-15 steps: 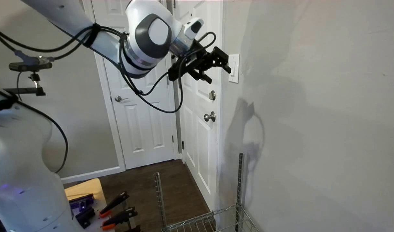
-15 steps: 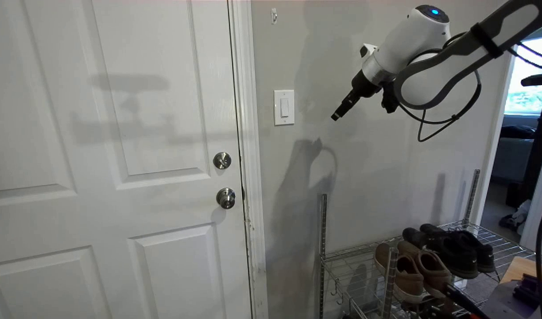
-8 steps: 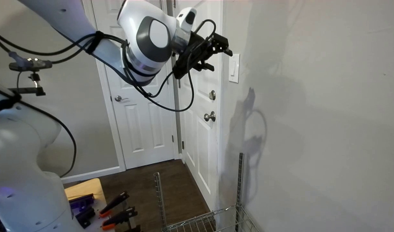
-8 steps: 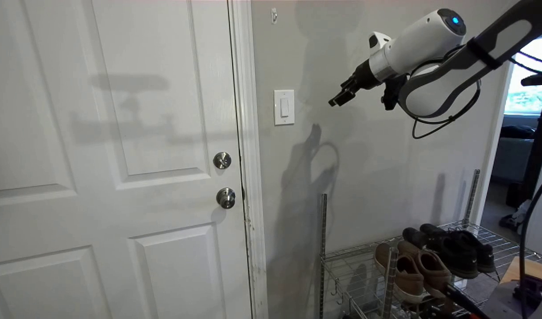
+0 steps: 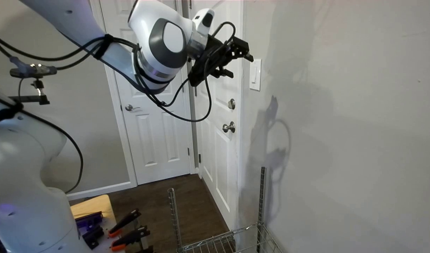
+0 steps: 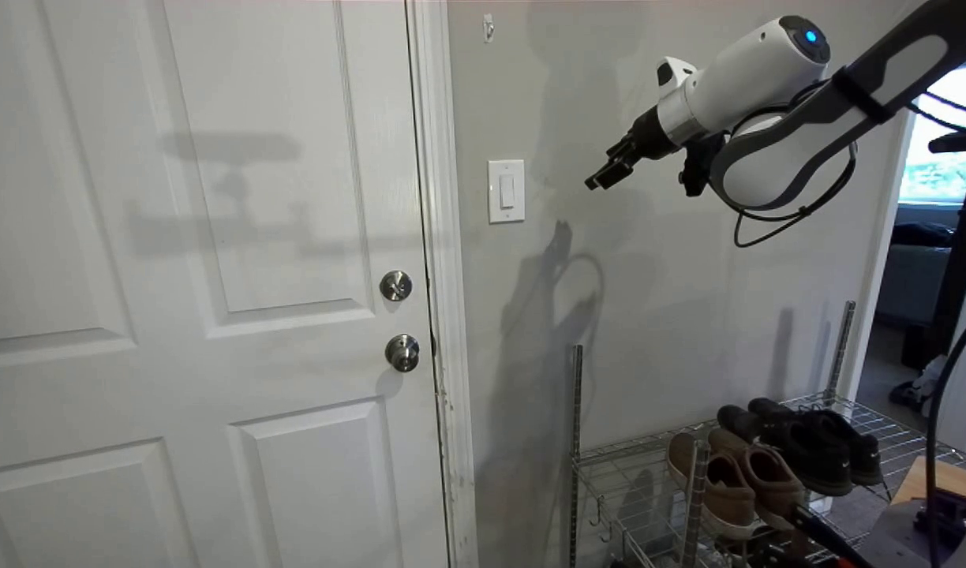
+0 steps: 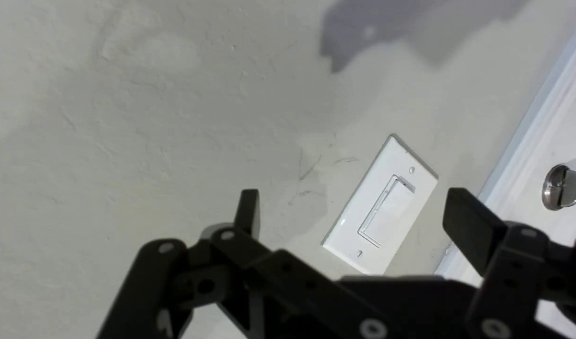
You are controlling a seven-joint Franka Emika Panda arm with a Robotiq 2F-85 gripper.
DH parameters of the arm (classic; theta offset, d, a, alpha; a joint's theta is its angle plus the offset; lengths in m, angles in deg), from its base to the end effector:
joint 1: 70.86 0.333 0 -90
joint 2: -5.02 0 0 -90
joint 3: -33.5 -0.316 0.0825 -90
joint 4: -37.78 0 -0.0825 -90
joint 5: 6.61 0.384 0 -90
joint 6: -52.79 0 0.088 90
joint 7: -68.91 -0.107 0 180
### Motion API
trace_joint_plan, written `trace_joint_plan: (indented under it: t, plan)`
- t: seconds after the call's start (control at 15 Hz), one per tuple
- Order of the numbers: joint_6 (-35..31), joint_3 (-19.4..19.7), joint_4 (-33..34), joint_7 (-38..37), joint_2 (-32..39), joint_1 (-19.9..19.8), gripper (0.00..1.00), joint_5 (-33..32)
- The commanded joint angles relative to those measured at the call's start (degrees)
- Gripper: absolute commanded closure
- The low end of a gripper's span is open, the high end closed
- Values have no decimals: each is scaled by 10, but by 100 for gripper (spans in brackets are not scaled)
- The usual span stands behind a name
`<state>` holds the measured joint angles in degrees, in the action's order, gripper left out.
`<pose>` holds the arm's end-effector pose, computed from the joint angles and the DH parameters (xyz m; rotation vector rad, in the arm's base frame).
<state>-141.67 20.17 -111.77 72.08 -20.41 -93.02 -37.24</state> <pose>0.4336 0.0010 0.5295 2.2479 0.6363 1.4587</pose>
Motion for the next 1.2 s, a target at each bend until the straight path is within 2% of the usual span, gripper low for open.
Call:
trace_joint_plan:
  t: [0.0, 0.67, 0.73, 0.8, 0.87, 1.13]
  plan:
    - [0, 13, -15, -7, -15, 19, 0, -1]
    - [19, 74, -57, -12, -69, 117, 0, -2]
    - [27, 85, -66, 39, -76, 143, 0, 53]
    - [33, 89, -68, 40, -81, 152, 0, 63]
    - [13, 74, -48, 11, -53, 125, 0, 32]
    - [23, 84, -57, 15, -67, 143, 0, 46]
